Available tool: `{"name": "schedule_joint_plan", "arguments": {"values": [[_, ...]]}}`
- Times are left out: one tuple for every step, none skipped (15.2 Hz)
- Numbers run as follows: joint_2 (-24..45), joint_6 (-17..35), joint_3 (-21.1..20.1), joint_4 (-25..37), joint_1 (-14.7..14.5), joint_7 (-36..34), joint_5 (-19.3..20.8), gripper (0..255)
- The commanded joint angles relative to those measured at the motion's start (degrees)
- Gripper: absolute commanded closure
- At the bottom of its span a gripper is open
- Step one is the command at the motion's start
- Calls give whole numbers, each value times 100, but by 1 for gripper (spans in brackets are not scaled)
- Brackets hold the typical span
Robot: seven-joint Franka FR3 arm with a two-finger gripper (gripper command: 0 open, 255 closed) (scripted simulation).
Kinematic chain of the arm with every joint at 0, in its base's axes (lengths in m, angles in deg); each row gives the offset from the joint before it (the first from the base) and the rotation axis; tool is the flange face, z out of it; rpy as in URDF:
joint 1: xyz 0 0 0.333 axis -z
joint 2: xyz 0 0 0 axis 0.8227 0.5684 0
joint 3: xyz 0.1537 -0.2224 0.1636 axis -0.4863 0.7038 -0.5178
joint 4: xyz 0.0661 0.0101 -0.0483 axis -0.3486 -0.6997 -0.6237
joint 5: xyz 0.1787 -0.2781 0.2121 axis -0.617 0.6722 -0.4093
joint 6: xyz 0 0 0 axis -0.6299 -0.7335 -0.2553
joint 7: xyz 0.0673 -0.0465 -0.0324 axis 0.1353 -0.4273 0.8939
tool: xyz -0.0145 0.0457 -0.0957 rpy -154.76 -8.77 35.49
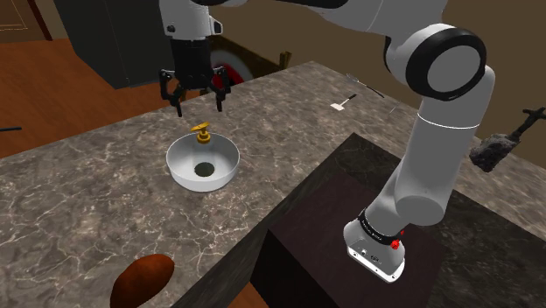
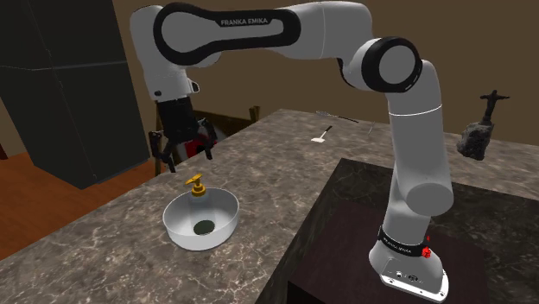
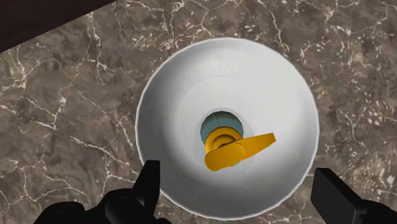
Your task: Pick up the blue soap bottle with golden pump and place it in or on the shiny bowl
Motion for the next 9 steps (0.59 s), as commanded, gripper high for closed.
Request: {"name": "schedule_joint_plan", "arguments": {"values": [[154,-391,5,531,-30,-27,52,0],[254,-587,6,824,-58,-50,84,0],[254,-587,6,824,-58,-50,84,0],[254,-587,7,824,-59,-50,84,0],[253,-587,7,823,-58,-50,84,0],[254,-587,7,824,-59,-50,84,0],[254,-587,7,824,-59,-50,84,0],[254,-587,7,824,-59,-50,84,0],[254,-587,7,824,-59,-50,84,0]]}}
